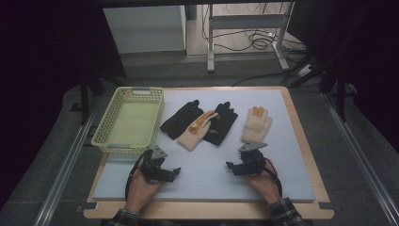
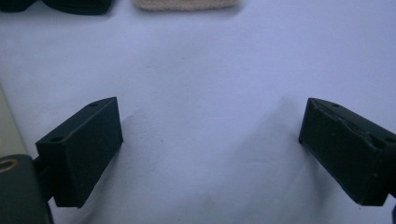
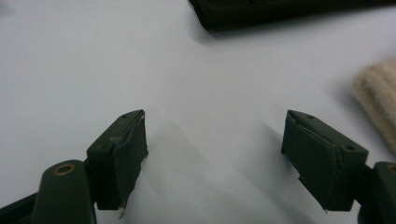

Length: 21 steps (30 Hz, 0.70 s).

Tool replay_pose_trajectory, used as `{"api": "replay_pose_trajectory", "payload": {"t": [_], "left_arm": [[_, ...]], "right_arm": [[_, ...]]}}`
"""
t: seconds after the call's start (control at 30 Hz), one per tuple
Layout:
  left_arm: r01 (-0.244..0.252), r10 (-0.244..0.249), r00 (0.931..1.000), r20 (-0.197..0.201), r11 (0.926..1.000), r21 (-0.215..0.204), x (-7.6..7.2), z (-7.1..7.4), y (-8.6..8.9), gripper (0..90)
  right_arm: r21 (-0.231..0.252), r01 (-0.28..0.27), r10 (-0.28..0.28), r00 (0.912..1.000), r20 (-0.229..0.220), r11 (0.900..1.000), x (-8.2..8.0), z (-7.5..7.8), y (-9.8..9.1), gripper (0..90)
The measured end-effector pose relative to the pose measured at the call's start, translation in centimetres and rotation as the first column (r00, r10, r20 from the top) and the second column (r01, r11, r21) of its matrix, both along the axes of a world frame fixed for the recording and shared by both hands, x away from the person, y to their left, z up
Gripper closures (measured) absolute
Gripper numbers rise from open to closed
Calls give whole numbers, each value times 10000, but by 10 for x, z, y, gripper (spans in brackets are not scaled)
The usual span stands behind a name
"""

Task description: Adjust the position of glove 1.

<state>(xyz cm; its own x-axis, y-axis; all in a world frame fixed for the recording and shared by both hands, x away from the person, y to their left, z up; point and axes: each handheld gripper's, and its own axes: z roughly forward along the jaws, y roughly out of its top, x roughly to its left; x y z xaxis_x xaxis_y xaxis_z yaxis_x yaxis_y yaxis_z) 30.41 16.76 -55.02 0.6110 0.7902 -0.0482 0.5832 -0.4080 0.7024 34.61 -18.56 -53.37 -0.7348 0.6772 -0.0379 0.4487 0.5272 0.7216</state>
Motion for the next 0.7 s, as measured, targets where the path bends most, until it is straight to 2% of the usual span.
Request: {"api": "replay_pose_trajectory", "payload": {"t": [0.7], "left_arm": [[18,-18,10000,37,10000,13,0,0,0,61]], "right_arm": [[-74,97,-97,9999,59,9999,0,-1,1,193]]}}
